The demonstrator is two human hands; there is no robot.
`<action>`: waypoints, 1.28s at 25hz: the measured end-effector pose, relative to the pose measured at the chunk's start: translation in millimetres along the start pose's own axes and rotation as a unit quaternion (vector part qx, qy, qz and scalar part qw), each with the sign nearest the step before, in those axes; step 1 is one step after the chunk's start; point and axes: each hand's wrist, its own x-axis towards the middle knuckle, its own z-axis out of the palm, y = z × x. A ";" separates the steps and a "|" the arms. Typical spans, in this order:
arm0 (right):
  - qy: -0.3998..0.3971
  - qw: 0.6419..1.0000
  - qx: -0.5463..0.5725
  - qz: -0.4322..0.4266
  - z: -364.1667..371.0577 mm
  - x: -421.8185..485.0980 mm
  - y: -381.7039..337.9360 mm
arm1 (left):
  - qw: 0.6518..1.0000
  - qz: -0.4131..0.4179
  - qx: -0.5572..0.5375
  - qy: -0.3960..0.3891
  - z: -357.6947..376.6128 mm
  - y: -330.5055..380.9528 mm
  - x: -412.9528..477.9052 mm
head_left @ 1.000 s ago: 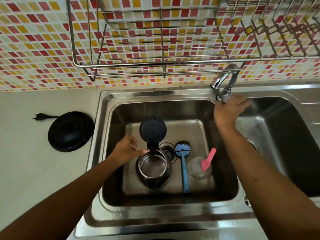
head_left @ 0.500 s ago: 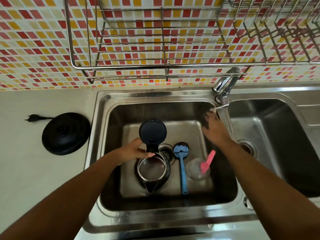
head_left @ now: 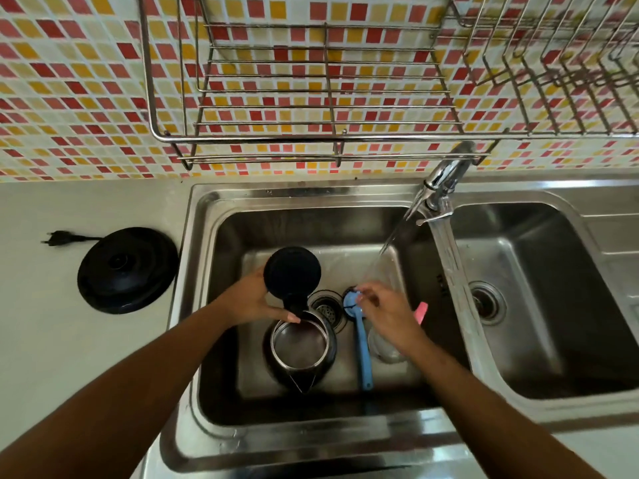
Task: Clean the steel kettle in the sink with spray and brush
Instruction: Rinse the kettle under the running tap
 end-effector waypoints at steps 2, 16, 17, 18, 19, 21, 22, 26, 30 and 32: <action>-0.072 0.996 -0.017 0.042 29.5 -22.4 -5.3 | 0.996 -0.029 -0.056 0.059 4.8 -9.5 -16.0; -0.075 0.981 -0.180 -0.010 22.7 9.5 -10.1 | 0.954 -0.156 -0.221 0.126 58.1 -11.6 -52.9; -0.066 0.980 -0.186 -0.025 4.6 15.7 -17.5 | 0.939 -0.168 -0.258 0.153 57.6 -2.0 -42.2; -0.050 0.980 -0.187 -0.038 -12.4 22.3 -24.6 | 0.928 -0.162 -0.283 0.180 55.9 11.2 -30.9; -0.027 0.980 -0.189 -0.053 -31.0 29.9 -31.7 | 0.918 -0.148 -0.297 0.219 52.6 31.1 -19.1; 0.019 0.987 -0.153 -0.054 -71.8 44.2 -40.5 | 0.906 -0.117 -0.283 0.294 41.9 75.2 6.4; 0.043 0.992 -0.110 -0.041 -90.0 52.2 -42.6 | 0.905 -0.102 -0.262 0.320 36.6 96.3 18.8; 0.101 0.992 -0.065 -0.039 -125.2 72.4 -44.8 | 0.904 -0.085 -0.244 0.341 24.2 141.5 59.3; 0.136 0.984 0.058 -0.098 -100.1 69.1 -43.4 | 0.882 -0.120 -0.286 0.355 24.0 156.3 74.6; 0.165 0.974 -0.015 -0.155 -73.2 60.3 -38.4 | 0.860 -0.138 -0.335 0.361 26.7 164.2 77.5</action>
